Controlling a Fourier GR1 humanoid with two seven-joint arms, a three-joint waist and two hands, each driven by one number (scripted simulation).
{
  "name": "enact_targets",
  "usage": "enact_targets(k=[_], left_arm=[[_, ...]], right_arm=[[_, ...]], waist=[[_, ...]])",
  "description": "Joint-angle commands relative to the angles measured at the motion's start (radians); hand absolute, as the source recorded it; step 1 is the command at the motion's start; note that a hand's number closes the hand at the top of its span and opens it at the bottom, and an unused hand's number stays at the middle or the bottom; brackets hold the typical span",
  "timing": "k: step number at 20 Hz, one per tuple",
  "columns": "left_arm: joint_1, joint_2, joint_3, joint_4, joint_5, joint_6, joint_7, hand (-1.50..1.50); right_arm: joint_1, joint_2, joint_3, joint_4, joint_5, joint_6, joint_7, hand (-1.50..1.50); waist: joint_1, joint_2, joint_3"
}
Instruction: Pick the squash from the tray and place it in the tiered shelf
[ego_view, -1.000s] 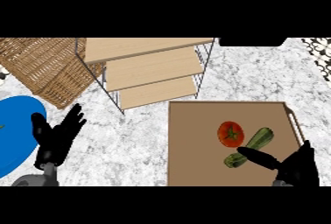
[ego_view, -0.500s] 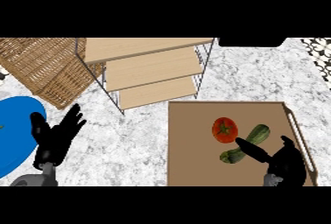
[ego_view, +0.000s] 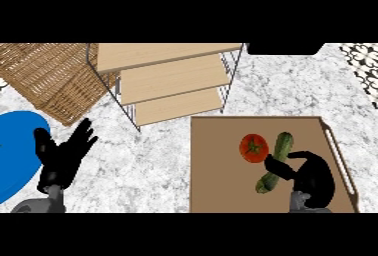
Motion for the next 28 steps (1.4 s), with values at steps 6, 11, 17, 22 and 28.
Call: enact_targets(k=[6, 11, 17, 22, 28], left_arm=[[-0.063, -0.034, -0.077, 0.007, -0.022, -0.043, 0.021, 0.00], [-0.068, -0.026, -0.048, 0.023, -0.012, -0.029, 0.036, 0.00], [-0.020, -0.011, -0.021, -0.002, -0.015, -0.001, 0.059, 0.00], [-0.006, -0.013, -0.008, 0.022, -0.011, -0.019, 0.023, 0.00], [-0.026, 0.002, 0.018, 0.041, -0.005, -0.021, 0.038, 0.00]], right_arm=[[-0.201, 0.013, 0.566, 0.052, -0.127, 0.247, -0.290, 1.50], [-0.369, 0.013, 0.806, -0.024, -0.273, 0.250, -0.306, 1.50], [-0.642, 0.013, 0.922, -0.224, -0.243, 0.173, -0.041, 1.50], [-0.841, 0.013, 0.792, -0.363, -0.238, 0.253, 0.178, 1.50], [-1.028, 0.013, 0.625, -0.391, -0.304, 0.346, 0.270, 1.50]], waist=[[0.186, 0.039, 0.014], [0.111, 0.021, 0.013], [0.047, 0.007, 0.011], [0.020, 0.003, 0.010], [0.000, 0.003, 0.010]])
